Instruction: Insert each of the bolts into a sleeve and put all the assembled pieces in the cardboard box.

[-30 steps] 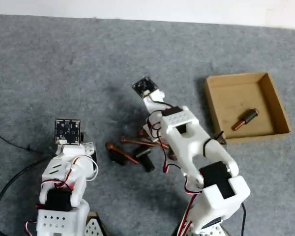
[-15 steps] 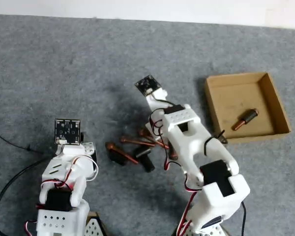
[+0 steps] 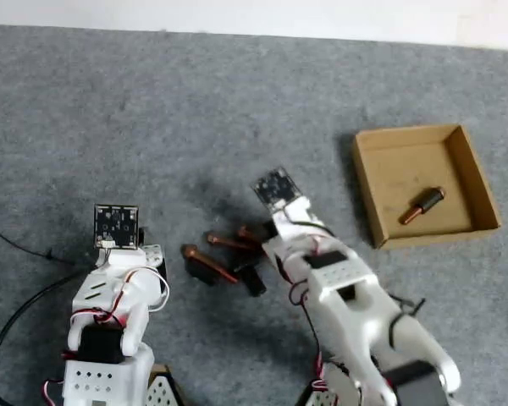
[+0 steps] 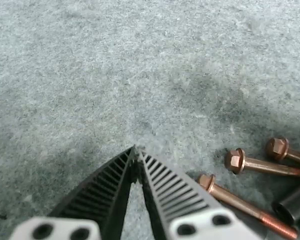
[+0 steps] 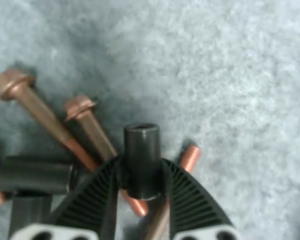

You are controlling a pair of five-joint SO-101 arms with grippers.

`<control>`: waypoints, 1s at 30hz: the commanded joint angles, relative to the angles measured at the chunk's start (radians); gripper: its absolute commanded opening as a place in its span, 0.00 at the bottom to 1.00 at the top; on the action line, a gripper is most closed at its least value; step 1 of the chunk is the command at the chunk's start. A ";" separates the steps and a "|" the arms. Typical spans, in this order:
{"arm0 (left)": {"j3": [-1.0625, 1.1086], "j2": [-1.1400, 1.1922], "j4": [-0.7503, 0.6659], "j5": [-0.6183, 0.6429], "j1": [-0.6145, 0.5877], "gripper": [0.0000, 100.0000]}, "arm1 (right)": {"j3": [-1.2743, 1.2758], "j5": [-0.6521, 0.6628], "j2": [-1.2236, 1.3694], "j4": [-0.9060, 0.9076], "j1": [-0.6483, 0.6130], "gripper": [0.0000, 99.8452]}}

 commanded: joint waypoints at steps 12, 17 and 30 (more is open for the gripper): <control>-0.010 -0.015 -0.018 0.002 -0.010 0.01 | 0.101 -0.006 -0.278 -0.110 0.042 0.00; -0.010 -0.015 -0.020 0.003 -0.010 0.01 | 0.173 -0.006 -0.407 -0.110 0.042 0.00; -0.010 -0.015 -0.020 0.005 -0.010 0.01 | 0.363 -0.008 -0.745 -0.110 0.102 0.00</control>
